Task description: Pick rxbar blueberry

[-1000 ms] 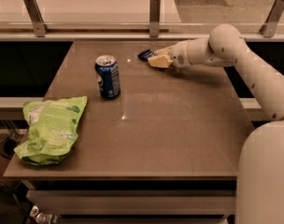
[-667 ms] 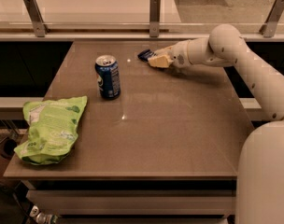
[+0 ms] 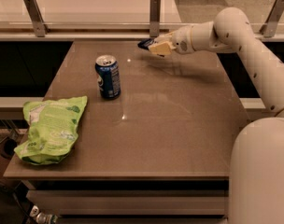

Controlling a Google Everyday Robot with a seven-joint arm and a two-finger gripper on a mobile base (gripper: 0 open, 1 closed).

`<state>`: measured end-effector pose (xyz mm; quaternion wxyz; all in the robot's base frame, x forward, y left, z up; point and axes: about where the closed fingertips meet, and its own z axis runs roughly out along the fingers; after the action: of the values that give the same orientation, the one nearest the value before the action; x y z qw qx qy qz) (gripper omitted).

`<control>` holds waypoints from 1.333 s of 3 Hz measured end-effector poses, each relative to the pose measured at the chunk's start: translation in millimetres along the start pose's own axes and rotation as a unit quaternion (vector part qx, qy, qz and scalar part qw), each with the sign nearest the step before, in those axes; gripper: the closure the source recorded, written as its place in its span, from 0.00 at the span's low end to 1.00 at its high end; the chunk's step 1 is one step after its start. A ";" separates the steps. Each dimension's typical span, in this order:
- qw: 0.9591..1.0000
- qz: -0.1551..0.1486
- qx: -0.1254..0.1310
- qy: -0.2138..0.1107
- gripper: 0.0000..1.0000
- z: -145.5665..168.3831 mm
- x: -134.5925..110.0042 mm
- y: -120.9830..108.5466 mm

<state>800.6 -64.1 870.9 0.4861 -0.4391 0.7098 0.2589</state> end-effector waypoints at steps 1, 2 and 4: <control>1.000 -0.014 0.001 -0.006 1.00 -6.0 -18.1 -4.0; 0.999 -0.031 0.007 -0.013 1.00 -15.0 -38.5 -6.0; 0.997 -0.075 0.016 -0.030 1.00 -36.4 -80.0 1.1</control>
Offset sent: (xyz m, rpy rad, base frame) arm 0.0047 -0.0098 0.0756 -0.0166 -0.1226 0.0069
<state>794.2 -62.7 958.5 0.5322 -0.4756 0.6639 0.2233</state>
